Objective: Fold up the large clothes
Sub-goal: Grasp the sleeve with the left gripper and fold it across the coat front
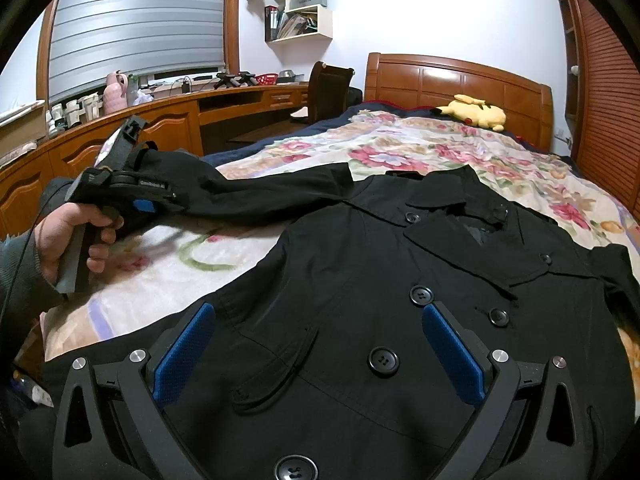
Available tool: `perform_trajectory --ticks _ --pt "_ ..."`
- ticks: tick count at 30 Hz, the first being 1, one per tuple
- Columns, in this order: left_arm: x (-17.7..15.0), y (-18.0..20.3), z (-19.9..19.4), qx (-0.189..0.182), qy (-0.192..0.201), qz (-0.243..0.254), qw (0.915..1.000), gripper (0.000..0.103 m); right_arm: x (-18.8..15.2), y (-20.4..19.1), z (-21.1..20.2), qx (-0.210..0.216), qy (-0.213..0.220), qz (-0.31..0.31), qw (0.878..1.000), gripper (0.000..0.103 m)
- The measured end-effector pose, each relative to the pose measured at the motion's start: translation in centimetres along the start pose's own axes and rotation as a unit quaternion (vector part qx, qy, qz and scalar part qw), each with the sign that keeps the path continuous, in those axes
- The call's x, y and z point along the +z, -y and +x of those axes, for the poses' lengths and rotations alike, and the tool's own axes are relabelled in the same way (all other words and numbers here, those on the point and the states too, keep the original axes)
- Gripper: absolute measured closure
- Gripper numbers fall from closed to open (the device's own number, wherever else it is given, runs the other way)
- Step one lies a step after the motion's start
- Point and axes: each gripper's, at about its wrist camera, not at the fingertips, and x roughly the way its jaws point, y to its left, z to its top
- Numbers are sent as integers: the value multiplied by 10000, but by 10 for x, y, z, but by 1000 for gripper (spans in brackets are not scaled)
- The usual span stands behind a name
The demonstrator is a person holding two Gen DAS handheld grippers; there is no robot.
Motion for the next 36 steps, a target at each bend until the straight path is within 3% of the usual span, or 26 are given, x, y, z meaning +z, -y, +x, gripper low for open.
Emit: perform_trajectory --ticks 3,4,5,7,11,14,19,28,36 --pt "5 -3 5 99 -31 -49 9999 48 1 1 -1 15 20 20 10000 0" --pt "5 -4 3 113 -17 -77 9999 57 0 1 -2 14 27 23 10000 0" --pt "6 -4 1 53 21 -89 9999 79 1 3 -1 20 25 17 10000 0" --pt "7 -1 -2 -65 26 -9 10000 97 0 2 -1 26 22 1 10000 0" --pt "6 20 -20 -25 269 331 9991 99 1 3 -4 69 35 7 10000 0" --pt "8 41 -33 -229 342 465 9981 100 3 11 -9 192 61 73 9998 0" --pt "8 85 -58 -486 538 927 9931 100 4 27 -26 49 225 137 9996 0" --pt "-19 179 -107 -1057 762 2020 9707 100 -7 74 -48 -356 286 597 9972 0" --pt "-57 224 -124 -1320 717 2644 9526 100 -14 74 -61 -620 277 661 9955 0"
